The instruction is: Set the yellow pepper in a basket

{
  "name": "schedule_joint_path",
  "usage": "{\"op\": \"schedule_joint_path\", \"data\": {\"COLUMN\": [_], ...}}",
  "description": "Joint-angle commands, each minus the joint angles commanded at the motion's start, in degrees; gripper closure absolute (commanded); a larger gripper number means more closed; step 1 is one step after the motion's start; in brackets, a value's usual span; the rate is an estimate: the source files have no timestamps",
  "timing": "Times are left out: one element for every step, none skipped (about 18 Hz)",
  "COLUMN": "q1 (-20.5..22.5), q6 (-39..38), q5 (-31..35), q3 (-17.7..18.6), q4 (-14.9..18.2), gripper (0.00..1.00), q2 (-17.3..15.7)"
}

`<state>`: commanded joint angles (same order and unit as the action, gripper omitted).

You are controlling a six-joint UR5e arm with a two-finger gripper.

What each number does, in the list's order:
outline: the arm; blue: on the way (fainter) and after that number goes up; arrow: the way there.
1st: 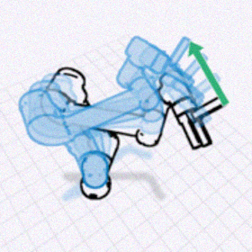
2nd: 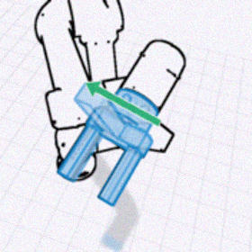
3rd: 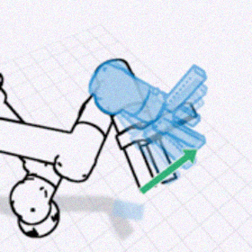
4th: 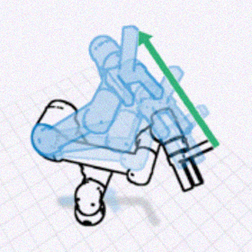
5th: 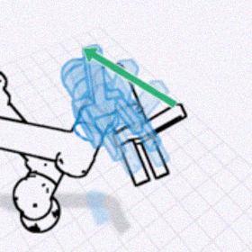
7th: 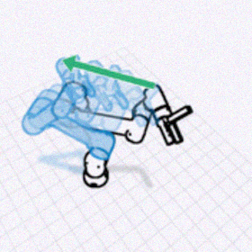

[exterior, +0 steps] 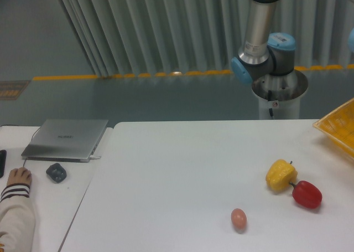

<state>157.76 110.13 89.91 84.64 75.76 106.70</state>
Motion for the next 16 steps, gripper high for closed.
{"op": "schedule_joint_path", "data": {"q1": [0.0, 0.0, 0.0, 0.0, 0.0, 0.0, 0.0, 0.0, 0.0, 0.2, 0.3, 0.3, 0.3, 0.3, -0.1, -0.3], "q6": [0.1, -0.1, -0.4, -0.5, -0.5, -0.5, -0.4, -0.5, -0.6, -0.7, -1.4, -2.8, -4.5, -5.9, -7.3, -9.1], "q5": [0.0, 0.0, 0.0, 0.0, 0.0, 0.0, 0.0, 0.0, 0.0, 0.0, 0.0, 0.0, 0.0, 0.0, 0.0, 0.0], "q3": [0.2, 0.2, 0.3, 0.3, 0.4, 0.5, 0.5, 0.6, 1.1, 2.0, 2.9, 3.6, 4.4, 5.1, 5.4, 5.7], "q4": [-0.1, 0.0, 0.0, 0.0, 0.0, 0.0, 0.0, 0.0, 0.0, -0.1, -0.2, -0.9, -1.4, -1.6, -1.9, -1.8], "gripper": [0.00, 0.00, 0.00, 0.00, 0.00, 0.00, 0.00, 0.00, 0.00, 0.00, 0.00, 0.00, 0.00, 0.00, 0.00, 0.00], "q2": [-0.1, -0.1, -0.2, -0.1, -0.1, -0.1, -0.1, -0.1, -0.1, -0.3, -0.4, -0.9, -1.9, -2.7, -2.9, -3.1]}}
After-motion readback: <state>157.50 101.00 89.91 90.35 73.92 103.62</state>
